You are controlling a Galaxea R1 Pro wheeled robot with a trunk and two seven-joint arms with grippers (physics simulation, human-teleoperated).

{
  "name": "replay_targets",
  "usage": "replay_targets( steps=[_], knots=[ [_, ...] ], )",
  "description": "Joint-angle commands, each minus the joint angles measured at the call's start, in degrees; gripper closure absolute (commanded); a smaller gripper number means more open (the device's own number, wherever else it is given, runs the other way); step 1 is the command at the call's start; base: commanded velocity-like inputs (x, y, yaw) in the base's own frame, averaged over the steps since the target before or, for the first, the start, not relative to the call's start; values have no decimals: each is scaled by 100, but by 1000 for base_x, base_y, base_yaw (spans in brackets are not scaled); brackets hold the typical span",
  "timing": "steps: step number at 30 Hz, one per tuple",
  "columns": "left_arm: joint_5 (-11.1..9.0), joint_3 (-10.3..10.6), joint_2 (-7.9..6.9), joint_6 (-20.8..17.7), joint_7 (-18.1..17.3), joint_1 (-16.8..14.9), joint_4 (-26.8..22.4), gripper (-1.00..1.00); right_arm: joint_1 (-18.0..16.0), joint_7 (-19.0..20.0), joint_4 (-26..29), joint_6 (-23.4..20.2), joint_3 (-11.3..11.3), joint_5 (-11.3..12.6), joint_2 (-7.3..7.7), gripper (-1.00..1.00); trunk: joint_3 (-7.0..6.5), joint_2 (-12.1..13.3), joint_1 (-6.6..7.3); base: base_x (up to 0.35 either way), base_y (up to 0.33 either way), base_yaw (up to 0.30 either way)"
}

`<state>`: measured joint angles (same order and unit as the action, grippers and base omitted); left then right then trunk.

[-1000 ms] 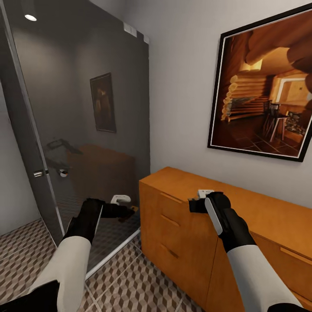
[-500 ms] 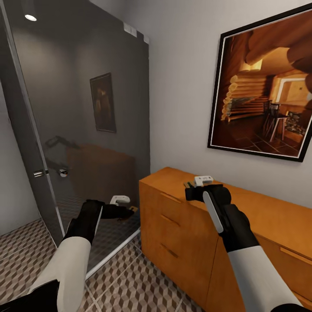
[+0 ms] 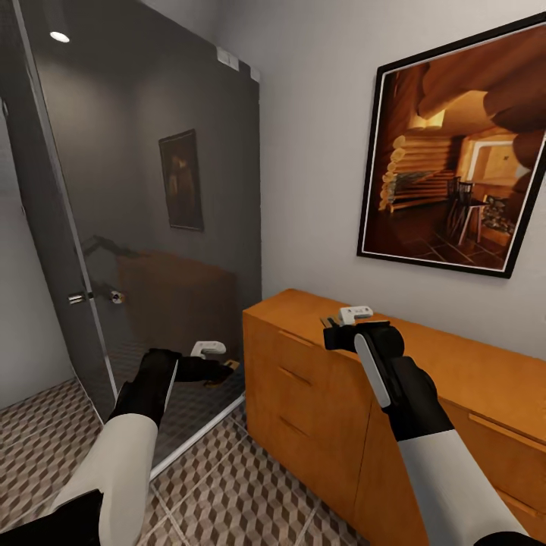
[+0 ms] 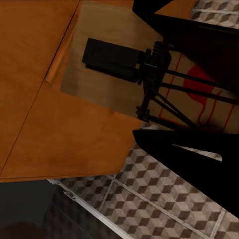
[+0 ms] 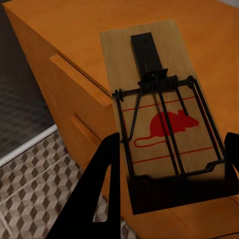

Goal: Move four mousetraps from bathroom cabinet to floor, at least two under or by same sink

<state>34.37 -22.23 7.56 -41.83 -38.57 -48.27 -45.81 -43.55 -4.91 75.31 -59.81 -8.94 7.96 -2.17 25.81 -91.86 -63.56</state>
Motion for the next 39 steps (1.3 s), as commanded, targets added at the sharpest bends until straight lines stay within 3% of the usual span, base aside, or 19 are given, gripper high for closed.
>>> replay_targets(
  steps=[1, 7, 30, 39],
  knots=[
    [64, -34, 9, -10, -63, -7, -8, 100, -5, -46, 1, -19, -3, 65, -1, 100, 7, -4, 0, -5, -1, 0],
    [61, -35, 0, -10, -63, -7, -7, 100, -5, -39, -20, -19, -3, 94, -35, 100, 7, -4, 0, -1, 0, 56],
    [2, -18, -17, -1, -63, -7, -6, 100, -5, -175, -42, -19, -16, -10, -73, 100, 7, -4, 0, 0, 0, 287],
    [-2, -18, -18, -1, -63, -7, -6, 100, -5, -173, -43, -19, -12, -6, -73, 100, 7, -4, 0, 0, 0, 75]
  ],
)
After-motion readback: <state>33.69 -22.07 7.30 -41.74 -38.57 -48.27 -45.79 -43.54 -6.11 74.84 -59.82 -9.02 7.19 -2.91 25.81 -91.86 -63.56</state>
